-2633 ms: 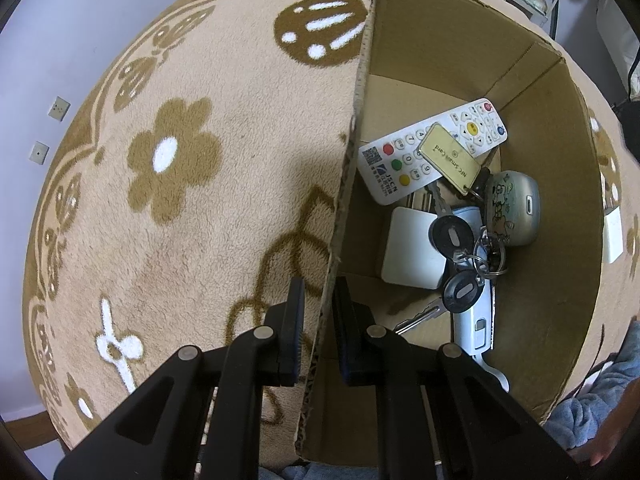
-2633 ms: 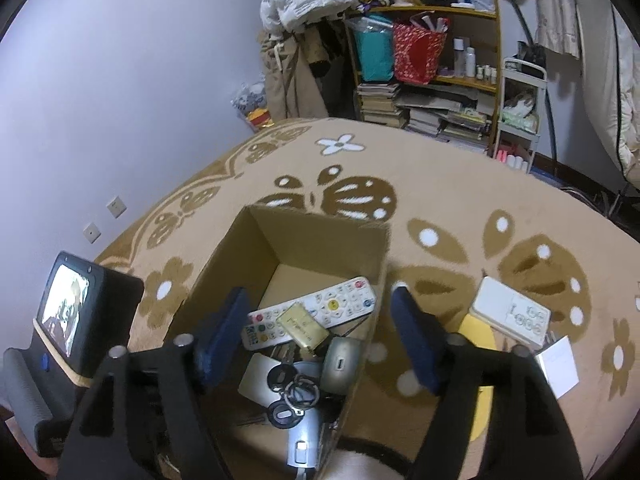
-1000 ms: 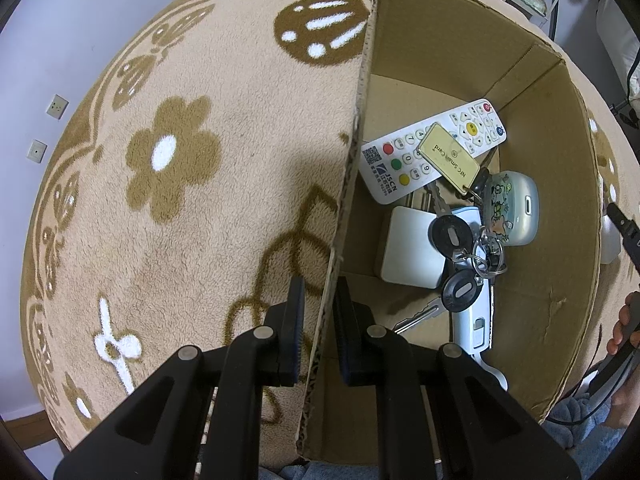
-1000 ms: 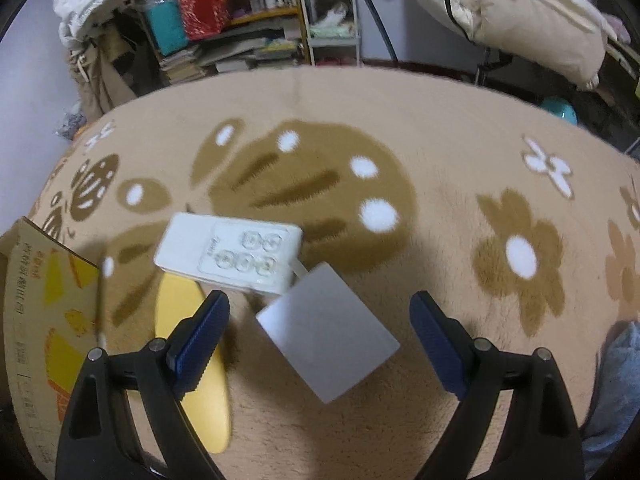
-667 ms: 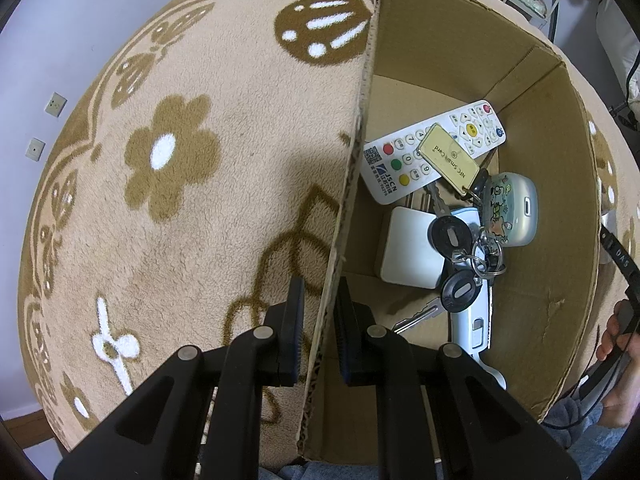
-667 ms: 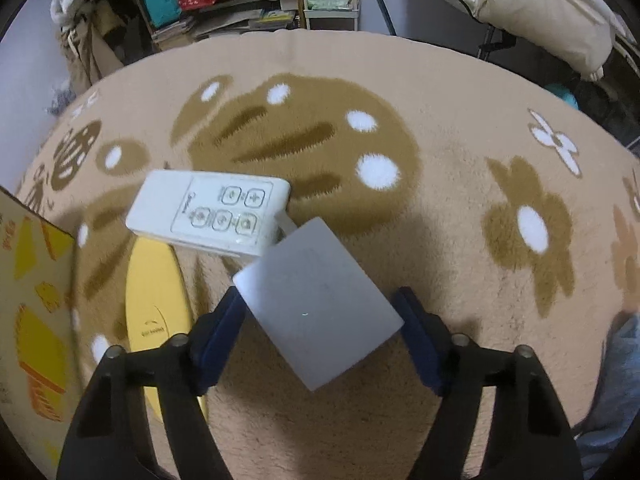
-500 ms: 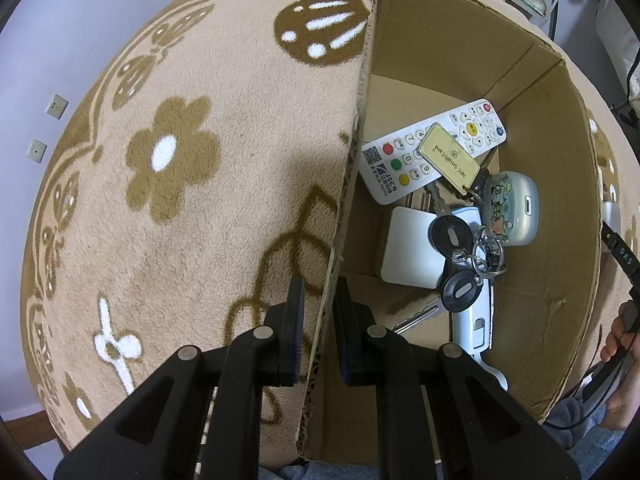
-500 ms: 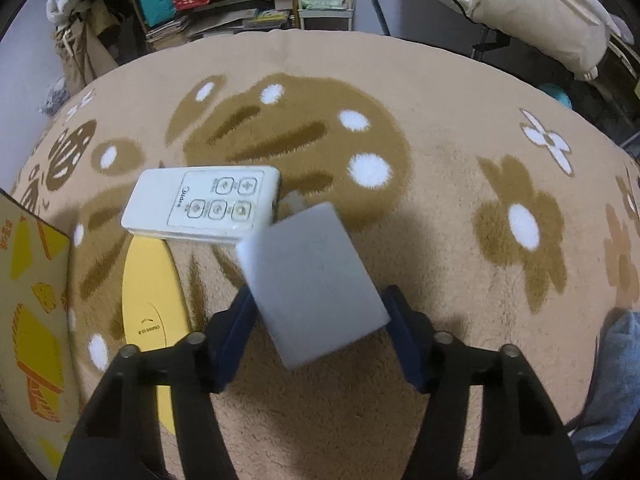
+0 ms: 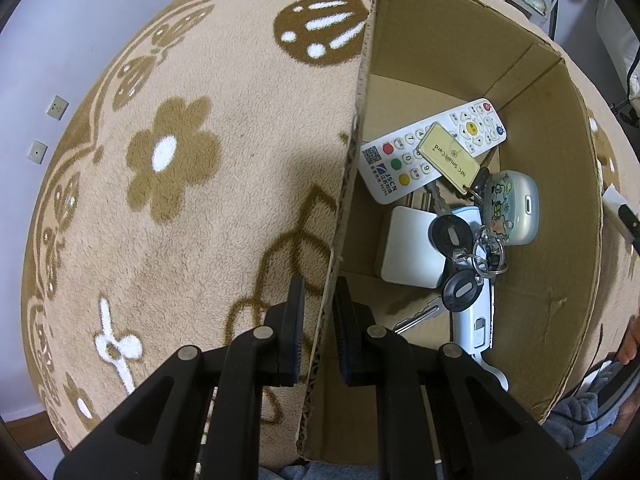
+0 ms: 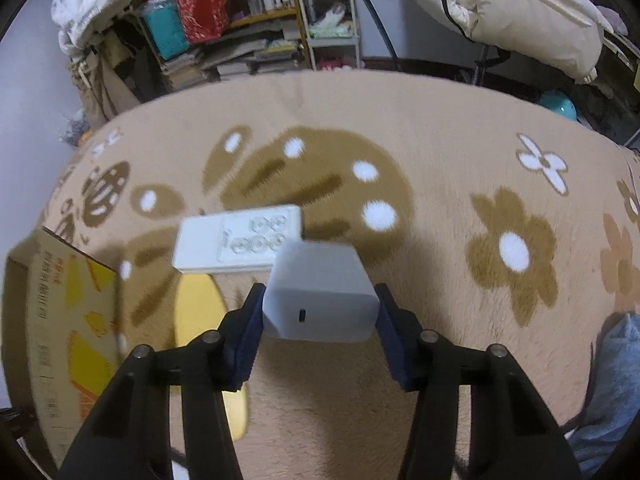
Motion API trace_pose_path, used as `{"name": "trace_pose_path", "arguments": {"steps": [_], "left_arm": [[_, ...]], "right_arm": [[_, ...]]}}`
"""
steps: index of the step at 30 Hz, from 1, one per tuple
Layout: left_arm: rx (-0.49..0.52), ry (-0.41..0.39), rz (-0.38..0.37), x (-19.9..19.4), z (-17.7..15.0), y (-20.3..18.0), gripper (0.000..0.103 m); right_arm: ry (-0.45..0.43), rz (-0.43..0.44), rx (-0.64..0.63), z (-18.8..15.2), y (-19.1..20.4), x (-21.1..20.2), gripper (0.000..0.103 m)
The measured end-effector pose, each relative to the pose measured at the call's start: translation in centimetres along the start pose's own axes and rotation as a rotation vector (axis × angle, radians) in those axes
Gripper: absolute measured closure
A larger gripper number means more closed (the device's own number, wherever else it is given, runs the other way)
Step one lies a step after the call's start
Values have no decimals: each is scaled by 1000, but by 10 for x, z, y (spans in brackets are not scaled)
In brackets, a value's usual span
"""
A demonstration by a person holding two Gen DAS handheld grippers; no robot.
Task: Organize rigid objects
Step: 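Grasp the white square plug charger with the right tool, then carry the white charger into the box and open the right tool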
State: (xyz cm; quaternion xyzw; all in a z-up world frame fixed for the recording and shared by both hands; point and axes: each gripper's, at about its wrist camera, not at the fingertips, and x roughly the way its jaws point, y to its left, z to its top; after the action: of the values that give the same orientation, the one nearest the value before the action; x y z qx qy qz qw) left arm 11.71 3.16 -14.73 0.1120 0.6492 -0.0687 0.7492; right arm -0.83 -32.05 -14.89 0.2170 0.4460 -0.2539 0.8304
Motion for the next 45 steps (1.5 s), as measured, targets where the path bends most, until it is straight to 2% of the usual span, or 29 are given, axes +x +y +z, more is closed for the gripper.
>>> {"name": "trace_pose_path", "arguments": {"steps": [9,15,22,30,34,41,45], "left_arm": [[0,1,-2,-1,2,0,90],[1,0,0,-1,2,1,90],[-2,1,-1,0,2,0,90],[0,1,0,0,2,0,89],[4,1,7,0,2,1,89],[2,0,6,-1,2,1,89],[1,0,2,-1,1,1,89]], "right_arm": [[-66,63,-74,8,36,-26,47],[-97,218,-90,11,59,-50,47],[-140,309,-185,2,106,-71,47],[-127,429,-248,-19,150,-65,47],[-184,411,-260,-25,160,-69,47],[-227,440,-232,-23,156,-80,47],[-262,440,-273,-24,165,-89,47]]}}
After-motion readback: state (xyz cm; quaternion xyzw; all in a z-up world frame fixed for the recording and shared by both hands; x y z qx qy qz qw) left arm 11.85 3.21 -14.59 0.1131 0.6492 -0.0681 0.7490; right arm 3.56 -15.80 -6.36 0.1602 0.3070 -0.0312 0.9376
